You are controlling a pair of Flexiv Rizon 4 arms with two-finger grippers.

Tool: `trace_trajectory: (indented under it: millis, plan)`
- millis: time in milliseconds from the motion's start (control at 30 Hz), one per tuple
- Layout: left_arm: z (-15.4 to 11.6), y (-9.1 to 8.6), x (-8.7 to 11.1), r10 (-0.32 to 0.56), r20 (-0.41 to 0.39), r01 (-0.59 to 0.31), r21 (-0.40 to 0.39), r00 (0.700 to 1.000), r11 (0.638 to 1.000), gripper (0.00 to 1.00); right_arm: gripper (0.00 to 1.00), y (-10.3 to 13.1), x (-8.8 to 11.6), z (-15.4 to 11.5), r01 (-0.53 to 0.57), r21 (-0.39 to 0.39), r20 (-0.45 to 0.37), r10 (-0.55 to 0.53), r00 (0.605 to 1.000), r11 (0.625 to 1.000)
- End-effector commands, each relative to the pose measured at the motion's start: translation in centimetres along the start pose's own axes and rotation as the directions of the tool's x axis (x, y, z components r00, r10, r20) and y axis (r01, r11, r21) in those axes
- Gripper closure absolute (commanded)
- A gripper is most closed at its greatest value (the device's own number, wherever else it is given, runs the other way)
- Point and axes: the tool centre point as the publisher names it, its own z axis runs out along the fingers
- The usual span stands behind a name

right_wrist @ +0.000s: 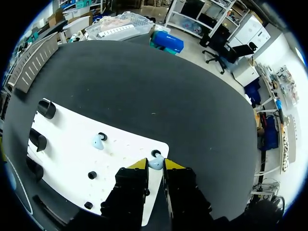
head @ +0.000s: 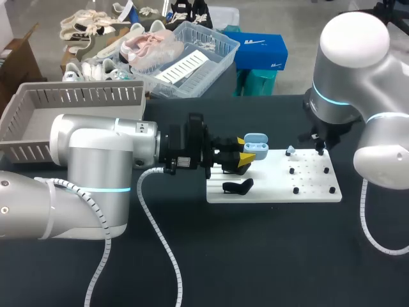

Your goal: Pick up each earbud case from the left stands, insert the matching earbuds, close the lid, and place the case in the box.

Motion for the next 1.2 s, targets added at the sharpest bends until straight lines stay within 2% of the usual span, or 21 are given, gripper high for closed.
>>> trace_trajectory:
  millis: [33, 167, 367, 567, 700, 1000, 1200]
  plan:
    - [0.0, 0.0, 0.1, 0.001, 0.002, -0.001, -0.003, 1.0, 1.0, 1.0, 1.0, -0.4, 1.3, -2.2, 0.0, -0.003, 0.024, 0.0, 1.0, 1.0]
    - [0.0, 0.0, 0.1, 0.001, 0.002, -0.001, -0.003, 1.0, 1.0, 1.0, 1.0, -0.9, 1.9, -4.8, -0.008, -0.035, 0.067, 0.01, 0.998, 0.999]
    - [0.0, 0.0, 0.1, 0.001, 0.002, -0.001, -0.003, 1.0, 1.0, 1.0, 1.0, -0.5, 2.2, -9.8, 0.037, -0.045, 0.149, -0.03, 0.988, 0.998]
    - [0.0, 0.0, 0.1, 0.001, 0.002, -0.001, -0.003, 1.0, 1.0, 1.0, 1.0, 1.7, 2.1, -15.4, 0.15, -0.035, 0.27, -0.136, 0.953, 0.988]
    - [0.0, 0.0, 0.1, 0.001, 0.002, -0.001, -0.003, 1.0, 1.0, 1.0, 1.0, 3.2, 2.1, -18.0, 0.214, -0.04, 0.319, -0.19, 0.928, 0.976]
    - [0.0, 0.0, 0.1, 0.001, 0.002, -0.001, -0.003, 1.0, 1.0, 1.0, 1.0, 5.6, 2.6, -21.0, 0.281, -0.044, 0.363, -0.246, 0.899, 0.959]
    - [0.0, 0.0, 0.1, 0.001, 0.002, -0.001, -0.003, 1.0, 1.0, 1.0, 1.0, 7.4, 2.9, -22.0, 0.28, -0.072, 0.359, -0.237, 0.903, 0.957]
